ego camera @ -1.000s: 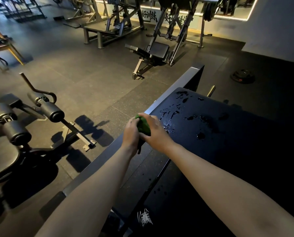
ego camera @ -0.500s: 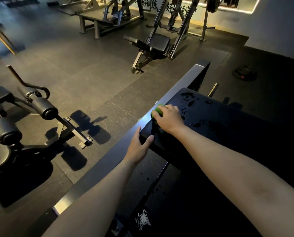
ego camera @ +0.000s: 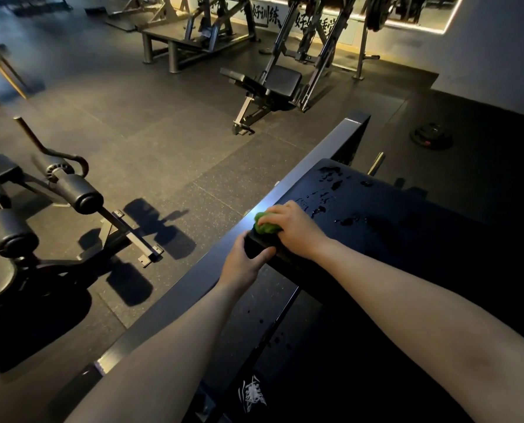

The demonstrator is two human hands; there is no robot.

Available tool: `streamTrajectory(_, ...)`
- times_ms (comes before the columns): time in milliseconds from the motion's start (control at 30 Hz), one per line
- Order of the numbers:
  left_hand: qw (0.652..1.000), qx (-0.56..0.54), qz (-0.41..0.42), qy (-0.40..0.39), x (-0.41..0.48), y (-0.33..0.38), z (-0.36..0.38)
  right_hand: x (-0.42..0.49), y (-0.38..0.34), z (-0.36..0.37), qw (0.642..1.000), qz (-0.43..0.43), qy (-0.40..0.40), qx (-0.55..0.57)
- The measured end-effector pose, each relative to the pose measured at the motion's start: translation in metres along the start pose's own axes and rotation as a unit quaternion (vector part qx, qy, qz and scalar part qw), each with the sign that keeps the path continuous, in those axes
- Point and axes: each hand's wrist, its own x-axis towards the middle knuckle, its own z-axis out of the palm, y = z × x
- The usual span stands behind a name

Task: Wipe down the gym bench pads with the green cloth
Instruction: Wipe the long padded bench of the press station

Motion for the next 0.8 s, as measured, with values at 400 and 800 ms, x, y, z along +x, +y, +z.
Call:
streamTrajectory(400,0.998,0.053,-0.008,0.022,0.001,-0.005,0.006,-0.004,-0.025,0.015,0.991,0.108,0.051,0.061)
streamTrajectory(800,0.997,0.061,-0.044,0.0,0.004,-0.008,0.0,-0.017,-0.018,0.021,0.997,0.028,-0.069,0.01)
